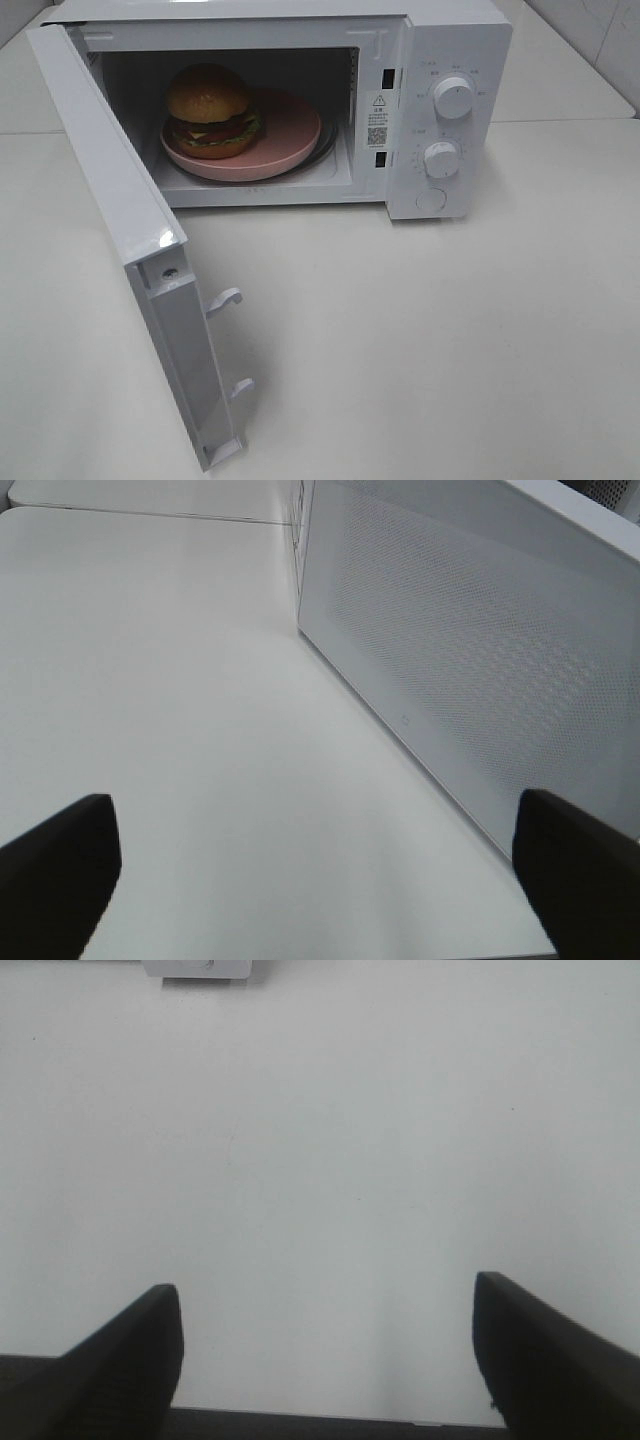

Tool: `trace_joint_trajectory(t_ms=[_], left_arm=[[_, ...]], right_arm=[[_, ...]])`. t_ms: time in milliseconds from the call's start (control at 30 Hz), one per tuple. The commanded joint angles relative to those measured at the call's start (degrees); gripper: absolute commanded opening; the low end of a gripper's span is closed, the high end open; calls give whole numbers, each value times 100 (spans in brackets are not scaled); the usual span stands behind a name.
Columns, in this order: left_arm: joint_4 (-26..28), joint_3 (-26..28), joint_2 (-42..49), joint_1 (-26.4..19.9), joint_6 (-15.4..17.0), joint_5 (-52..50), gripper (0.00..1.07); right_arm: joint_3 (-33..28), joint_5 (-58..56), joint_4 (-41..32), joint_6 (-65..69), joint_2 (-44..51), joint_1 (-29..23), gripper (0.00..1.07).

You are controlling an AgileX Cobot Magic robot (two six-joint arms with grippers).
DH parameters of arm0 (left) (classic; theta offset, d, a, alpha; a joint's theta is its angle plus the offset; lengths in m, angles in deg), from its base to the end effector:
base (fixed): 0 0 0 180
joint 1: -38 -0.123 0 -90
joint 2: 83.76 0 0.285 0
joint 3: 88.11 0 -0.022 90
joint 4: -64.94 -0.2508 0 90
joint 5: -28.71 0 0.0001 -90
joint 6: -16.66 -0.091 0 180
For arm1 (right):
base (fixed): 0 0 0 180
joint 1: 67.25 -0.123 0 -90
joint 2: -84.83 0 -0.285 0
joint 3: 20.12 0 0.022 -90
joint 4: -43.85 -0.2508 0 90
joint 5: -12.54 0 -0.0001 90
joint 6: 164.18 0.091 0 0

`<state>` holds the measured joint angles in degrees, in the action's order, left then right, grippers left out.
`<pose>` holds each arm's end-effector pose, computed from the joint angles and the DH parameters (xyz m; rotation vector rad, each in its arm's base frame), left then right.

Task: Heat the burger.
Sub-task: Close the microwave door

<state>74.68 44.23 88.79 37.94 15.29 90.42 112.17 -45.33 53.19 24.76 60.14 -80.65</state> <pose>-0.0089 -0.0136 0.2813 0.0349 2.0320 -0.1873 0.0443 -0.0023 0.2809 -0.1136 2.2568 0.0049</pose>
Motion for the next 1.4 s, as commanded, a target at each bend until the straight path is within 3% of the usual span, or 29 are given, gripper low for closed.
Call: trace_joint_trajectory(t_ms=[33,800,1400], left_arm=[[6,-11,92,-11,0,-74,101],[6,-11,92,-11,0,-74,101],[11,-11,92,-11,0,-74,101]], right_arm=[[-52,149,-132,-29,390,235,76],[-120,241,-109,-418,1891,458,71],[-143,269,-126,-401,1879,619,71]])
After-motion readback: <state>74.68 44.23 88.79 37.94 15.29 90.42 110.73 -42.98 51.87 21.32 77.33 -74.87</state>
